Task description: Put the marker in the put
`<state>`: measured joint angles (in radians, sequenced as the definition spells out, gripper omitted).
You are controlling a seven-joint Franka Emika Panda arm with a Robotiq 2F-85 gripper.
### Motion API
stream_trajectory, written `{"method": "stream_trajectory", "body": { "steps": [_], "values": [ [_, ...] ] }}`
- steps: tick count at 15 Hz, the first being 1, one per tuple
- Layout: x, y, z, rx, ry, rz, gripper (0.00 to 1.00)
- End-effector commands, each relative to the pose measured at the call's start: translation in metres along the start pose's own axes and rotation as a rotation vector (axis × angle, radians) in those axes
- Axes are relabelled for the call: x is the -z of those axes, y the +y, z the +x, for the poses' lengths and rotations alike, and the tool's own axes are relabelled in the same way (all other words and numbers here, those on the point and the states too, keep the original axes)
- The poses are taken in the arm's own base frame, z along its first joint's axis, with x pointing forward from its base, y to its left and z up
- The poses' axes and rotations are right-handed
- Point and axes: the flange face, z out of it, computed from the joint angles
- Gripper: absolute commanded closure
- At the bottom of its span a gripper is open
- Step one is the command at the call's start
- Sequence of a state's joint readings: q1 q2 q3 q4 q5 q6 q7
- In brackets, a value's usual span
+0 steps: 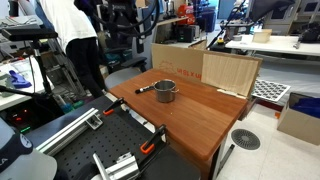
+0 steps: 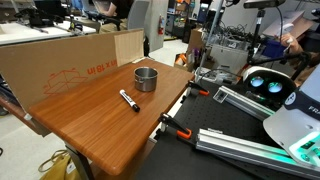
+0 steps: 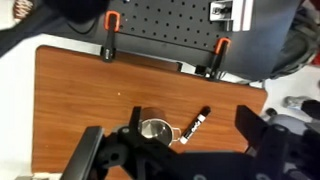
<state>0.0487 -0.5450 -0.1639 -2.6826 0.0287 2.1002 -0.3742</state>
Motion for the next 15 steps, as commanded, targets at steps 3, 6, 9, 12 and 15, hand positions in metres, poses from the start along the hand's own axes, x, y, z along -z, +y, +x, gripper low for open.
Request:
{"method": "stream_trajectory", "body": {
  "steps": [3,6,9,12,15],
  "values": [
    [-0.039,-0.036,0.024,0.024,-0.109,0.041,0.00],
    [-0.070,-0.060,0.039,0.003,-0.172,0.053,0.00],
    [-0.099,-0.079,0.059,-0.079,-0.192,0.045,0.00],
    [-0.122,-0.090,0.080,-0.167,-0.195,0.048,0.00],
    [-0.145,-0.101,0.102,-0.232,-0.188,0.066,0.00]
  ]
}}
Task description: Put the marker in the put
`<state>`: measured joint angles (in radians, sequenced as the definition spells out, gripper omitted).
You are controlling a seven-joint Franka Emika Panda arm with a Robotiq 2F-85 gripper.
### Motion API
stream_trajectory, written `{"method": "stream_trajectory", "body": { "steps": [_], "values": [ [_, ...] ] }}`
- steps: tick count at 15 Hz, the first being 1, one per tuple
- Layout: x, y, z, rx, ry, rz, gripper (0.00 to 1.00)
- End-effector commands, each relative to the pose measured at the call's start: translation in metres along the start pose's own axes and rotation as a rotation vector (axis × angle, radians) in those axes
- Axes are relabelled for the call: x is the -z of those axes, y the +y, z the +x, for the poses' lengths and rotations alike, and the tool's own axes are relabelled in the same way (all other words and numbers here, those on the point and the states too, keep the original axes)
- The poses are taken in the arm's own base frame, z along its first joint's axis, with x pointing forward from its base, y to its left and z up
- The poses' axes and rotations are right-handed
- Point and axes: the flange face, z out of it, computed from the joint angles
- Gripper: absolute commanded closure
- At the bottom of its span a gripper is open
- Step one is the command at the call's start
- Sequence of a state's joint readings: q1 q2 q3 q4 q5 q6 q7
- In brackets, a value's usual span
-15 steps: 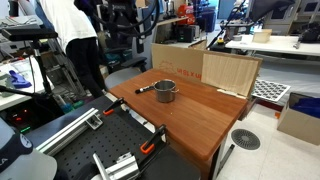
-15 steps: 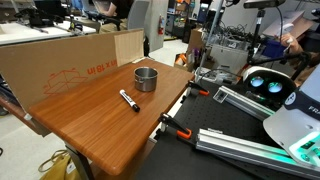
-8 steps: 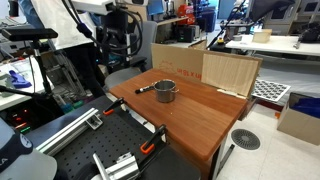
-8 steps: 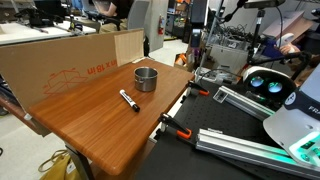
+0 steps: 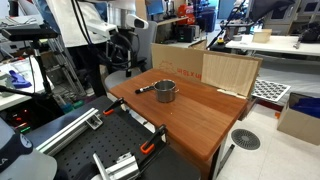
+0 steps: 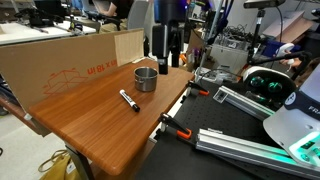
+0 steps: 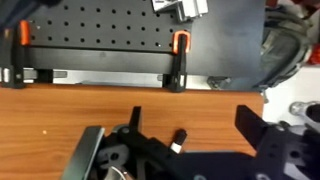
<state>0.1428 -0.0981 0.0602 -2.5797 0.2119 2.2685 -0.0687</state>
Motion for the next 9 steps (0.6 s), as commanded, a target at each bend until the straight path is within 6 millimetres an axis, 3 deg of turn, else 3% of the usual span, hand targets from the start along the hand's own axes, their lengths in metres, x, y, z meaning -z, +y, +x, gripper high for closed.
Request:
{"method": "stream_trajectory", "body": {
  "steps": [1,5,9],
  "values": [
    [-0.018,-0.014,0.029,-0.081,-0.002,0.045,0.00],
    [-0.043,-0.028,0.057,-0.164,0.019,0.057,0.00],
    [-0.061,-0.026,0.085,-0.284,0.070,0.055,0.00]
  ]
}}
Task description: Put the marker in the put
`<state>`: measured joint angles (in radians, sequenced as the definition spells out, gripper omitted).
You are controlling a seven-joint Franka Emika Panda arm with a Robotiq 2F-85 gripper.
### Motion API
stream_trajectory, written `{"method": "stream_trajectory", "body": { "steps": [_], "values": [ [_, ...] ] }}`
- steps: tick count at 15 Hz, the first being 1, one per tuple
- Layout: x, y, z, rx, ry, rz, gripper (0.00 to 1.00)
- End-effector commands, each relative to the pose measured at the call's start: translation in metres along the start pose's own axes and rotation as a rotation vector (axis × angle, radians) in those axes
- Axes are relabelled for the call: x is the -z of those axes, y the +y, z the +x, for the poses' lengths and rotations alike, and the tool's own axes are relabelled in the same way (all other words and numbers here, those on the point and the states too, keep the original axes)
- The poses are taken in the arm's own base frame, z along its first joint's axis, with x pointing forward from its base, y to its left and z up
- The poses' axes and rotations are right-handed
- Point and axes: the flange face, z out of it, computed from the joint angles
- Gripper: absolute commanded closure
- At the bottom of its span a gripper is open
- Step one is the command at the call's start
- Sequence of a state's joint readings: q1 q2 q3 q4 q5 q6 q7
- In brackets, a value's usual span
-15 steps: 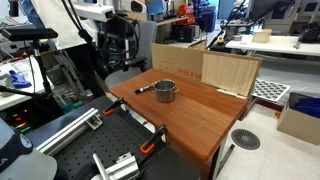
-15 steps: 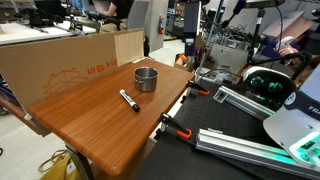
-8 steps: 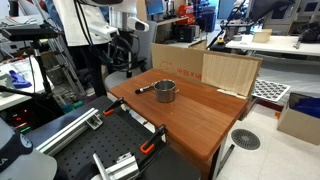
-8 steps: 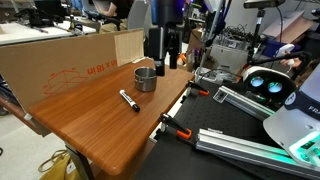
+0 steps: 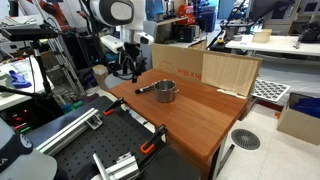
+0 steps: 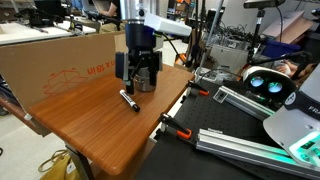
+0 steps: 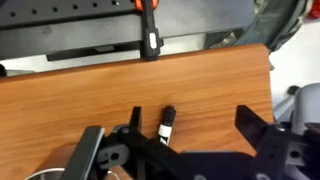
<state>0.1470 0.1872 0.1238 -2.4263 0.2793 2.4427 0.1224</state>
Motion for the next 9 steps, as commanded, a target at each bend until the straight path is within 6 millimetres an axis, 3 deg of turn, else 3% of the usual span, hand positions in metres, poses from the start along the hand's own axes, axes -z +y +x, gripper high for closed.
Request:
{"method": "stream_trajectory", "body": {
  "steps": [1,9],
  "values": [
    [-0.012,-0.003,0.025,-0.117,0.045,0.017,0.00],
    [-0.049,-0.004,0.056,-0.230,0.009,-0.065,0.00]
  ]
}}
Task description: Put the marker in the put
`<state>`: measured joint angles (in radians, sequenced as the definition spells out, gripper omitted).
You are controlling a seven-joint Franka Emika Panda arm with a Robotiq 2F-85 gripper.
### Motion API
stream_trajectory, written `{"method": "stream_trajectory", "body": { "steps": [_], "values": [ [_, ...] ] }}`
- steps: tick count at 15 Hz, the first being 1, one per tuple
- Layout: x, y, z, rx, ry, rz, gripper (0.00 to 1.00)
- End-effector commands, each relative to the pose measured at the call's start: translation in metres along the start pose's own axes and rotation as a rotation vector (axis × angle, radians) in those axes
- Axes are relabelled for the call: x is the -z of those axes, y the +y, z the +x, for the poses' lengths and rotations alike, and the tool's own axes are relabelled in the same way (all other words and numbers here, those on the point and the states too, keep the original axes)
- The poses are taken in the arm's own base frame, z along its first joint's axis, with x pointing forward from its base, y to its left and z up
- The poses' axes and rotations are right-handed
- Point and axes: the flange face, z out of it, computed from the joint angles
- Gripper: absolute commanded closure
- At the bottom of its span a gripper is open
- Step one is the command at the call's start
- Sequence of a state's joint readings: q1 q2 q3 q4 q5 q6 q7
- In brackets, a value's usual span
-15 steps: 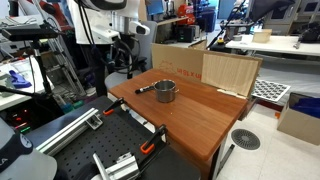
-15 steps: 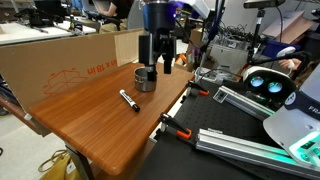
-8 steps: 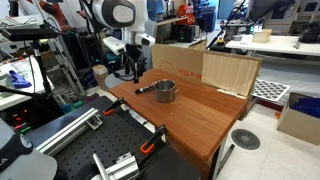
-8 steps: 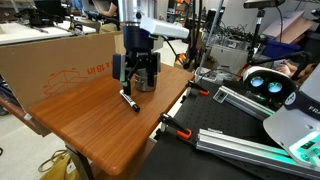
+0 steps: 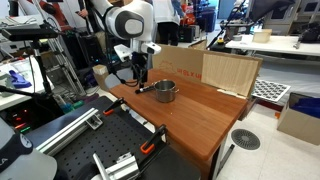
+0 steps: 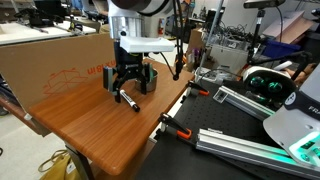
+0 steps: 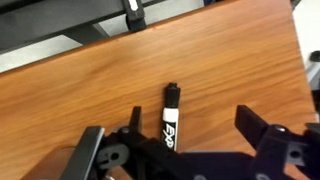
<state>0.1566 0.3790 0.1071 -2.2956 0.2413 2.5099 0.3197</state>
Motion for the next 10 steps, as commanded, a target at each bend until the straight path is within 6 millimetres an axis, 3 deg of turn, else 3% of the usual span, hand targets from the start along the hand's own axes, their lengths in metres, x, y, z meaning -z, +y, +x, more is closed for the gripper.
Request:
{"method": "stream_trajectory", "body": {
  "steps": [1,6,7,8,10],
  "values": [
    [-0.015,-0.005,0.014,-0.058,0.004,-0.070,0.00],
    [-0.029,-0.012,0.024,-0.086,-0.001,-0.134,0.00],
    [-0.031,-0.014,0.025,-0.083,-0.008,-0.144,0.25],
    [-0.032,-0.016,0.025,-0.075,-0.005,-0.159,0.28],
    [-0.032,-0.019,0.026,-0.063,-0.009,-0.173,0.44]
  ]
}}
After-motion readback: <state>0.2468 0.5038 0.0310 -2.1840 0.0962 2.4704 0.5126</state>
